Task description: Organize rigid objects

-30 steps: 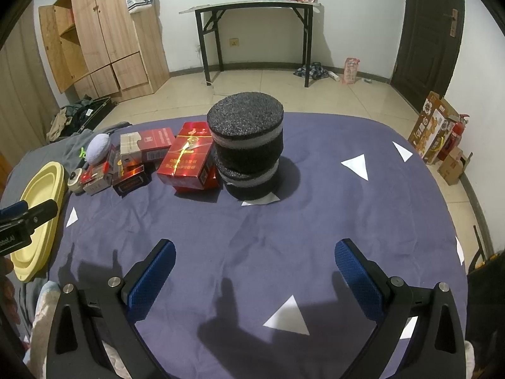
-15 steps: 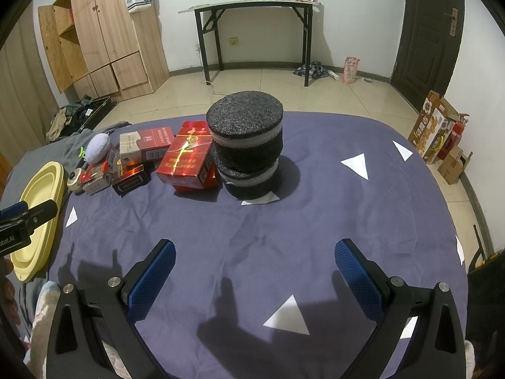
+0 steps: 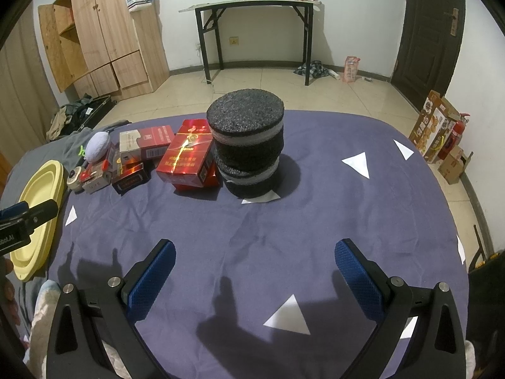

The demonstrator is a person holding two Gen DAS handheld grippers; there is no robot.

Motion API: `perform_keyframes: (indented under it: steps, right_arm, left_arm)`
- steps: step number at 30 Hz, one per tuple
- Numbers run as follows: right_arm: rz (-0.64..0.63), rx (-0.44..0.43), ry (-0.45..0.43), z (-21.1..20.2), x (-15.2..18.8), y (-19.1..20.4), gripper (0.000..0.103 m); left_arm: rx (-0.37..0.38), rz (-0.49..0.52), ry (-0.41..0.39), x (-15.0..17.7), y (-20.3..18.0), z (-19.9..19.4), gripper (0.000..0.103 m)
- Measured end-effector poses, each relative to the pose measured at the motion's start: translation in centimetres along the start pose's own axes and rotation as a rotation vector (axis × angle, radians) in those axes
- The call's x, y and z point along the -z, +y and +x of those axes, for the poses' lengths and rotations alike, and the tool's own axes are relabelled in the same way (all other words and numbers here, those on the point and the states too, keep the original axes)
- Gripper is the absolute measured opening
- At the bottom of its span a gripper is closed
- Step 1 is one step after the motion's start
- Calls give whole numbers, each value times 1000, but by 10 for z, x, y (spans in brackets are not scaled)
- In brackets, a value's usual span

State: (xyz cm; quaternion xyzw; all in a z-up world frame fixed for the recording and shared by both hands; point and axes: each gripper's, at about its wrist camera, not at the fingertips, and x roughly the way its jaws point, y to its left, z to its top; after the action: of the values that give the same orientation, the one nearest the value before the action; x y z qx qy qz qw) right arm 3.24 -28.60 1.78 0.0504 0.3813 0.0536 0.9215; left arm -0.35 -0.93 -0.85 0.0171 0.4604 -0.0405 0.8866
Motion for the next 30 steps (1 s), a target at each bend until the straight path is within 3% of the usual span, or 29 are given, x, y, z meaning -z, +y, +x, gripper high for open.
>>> perform_keyframes:
  steps: [10, 27, 30]
  right_arm:
    - [-8, -4, 0, 0, 0, 1, 103]
    - [-10, -4, 6, 0, -1, 1, 103]
    - [-5, -14, 10, 3, -3, -1, 103]
  left_arm:
    - [-13, -43, 2, -1, 12, 2, 103]
    - [-6, 13, 17, -6, 7, 1, 103]
    - [-90, 8, -2, -13, 17, -9, 103]
